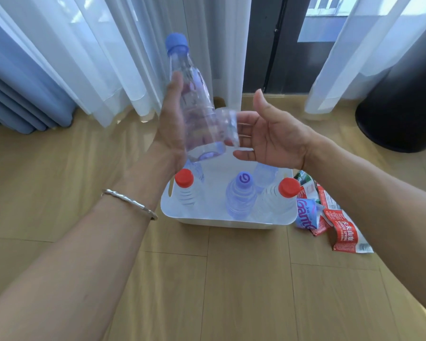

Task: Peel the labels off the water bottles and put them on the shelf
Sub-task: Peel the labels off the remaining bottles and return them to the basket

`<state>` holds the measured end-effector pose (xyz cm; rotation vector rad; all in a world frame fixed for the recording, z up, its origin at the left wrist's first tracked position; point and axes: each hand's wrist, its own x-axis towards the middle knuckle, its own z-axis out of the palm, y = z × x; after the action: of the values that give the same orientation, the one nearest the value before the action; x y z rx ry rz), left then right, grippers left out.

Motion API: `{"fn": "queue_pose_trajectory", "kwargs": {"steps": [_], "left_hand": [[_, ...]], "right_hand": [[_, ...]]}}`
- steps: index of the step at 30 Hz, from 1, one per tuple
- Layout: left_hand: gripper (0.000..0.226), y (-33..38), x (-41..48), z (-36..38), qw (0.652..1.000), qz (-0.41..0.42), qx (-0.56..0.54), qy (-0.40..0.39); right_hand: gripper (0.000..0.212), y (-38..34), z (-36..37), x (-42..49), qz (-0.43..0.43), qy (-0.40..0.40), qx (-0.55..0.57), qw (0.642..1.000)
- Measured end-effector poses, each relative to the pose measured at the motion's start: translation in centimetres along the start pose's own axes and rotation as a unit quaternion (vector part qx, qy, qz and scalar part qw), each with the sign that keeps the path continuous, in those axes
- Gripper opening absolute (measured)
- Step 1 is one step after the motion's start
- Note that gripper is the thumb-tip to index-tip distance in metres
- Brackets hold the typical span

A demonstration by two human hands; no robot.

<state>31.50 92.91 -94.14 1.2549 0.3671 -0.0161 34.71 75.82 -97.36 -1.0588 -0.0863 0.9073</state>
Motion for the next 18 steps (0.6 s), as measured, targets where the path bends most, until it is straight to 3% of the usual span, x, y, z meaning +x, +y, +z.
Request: {"fn": "queue_pose_trajectory", "kwargs": {"steps": [6,8,12,18], "left_hand": [[0.045,-0.4,0.1,0.0,0.998,0.010,0.056,-0.019],[0.050,-0.5,0.2,0.0,0.994,0.032,0.106,-0.024],[0.073,-0.8,0.4,0.0,0.990,0.032,0.134,-0.018],[0.062,-0.9,0.9,-0.9,0.992,0.050,0.119,-0.015]], "right_hand": [[0.038,0.0,0.6,0.4,-0.004,-0.006,-0.093,0.996],[0.013,0.1,1.0,0.6,-0.013,-0.009,-0.151,0.988],[0.028,-0.2,1.7,0.8,-0.037,0.009,-0.156,0.987],[0.029,-0.3,2.4,0.5,-0.062,0.088,-0.223,0.969]]}}
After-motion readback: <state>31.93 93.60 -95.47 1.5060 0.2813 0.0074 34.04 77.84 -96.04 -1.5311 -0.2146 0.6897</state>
